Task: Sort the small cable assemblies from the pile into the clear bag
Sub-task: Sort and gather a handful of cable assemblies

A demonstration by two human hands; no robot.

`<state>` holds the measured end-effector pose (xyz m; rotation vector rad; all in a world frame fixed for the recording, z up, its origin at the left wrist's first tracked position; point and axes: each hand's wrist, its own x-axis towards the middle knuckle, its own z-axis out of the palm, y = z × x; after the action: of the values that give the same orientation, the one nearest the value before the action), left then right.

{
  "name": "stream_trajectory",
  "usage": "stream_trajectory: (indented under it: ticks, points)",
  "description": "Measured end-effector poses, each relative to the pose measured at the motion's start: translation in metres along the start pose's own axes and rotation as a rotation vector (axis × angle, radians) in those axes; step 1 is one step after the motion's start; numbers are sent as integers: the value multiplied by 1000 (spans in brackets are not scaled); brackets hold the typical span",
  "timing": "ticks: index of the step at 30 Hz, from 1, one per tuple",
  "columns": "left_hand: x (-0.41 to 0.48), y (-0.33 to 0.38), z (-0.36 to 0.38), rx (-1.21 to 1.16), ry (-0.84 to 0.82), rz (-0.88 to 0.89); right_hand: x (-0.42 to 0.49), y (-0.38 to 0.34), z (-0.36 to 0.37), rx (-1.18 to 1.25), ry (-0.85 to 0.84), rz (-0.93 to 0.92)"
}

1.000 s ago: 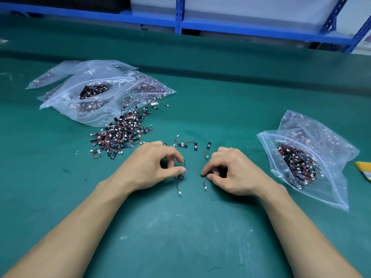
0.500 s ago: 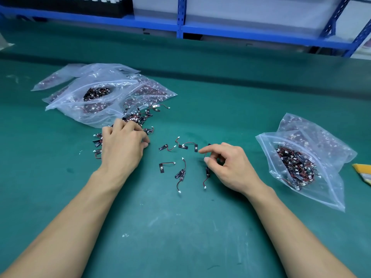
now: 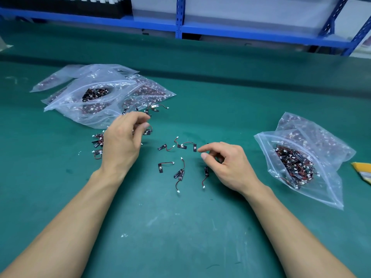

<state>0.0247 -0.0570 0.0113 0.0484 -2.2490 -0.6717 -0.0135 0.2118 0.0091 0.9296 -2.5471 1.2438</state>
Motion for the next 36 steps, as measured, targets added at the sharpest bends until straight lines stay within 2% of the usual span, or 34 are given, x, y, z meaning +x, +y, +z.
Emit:
stream_trajectory:
  ticks: [6,12,17,20,24,30,32,36]
  points:
    - [-1,-1,-2,-185,80,-115,-1,0,0,14,11,-11]
    - [0,6,-3,-381,72,-189,0,1,1,16,26,-18]
    - [-8,26,4,-718,-129,-246,2,-1,1,68,56,-17]
    - [-15,39,9,-828,-300,-220,3,-2,0,172,38,23]
    - [-21,47,13,-914,-415,-215,3,-4,-2,181,-48,-14]
    - [-24,50,14,-910,-490,-239,2,-1,-2,162,-95,6]
    - [-23,45,13,-781,-431,-222,2,1,-5,179,-92,67]
    - [-18,34,9,-466,-349,-80,3,8,-23,126,-70,114]
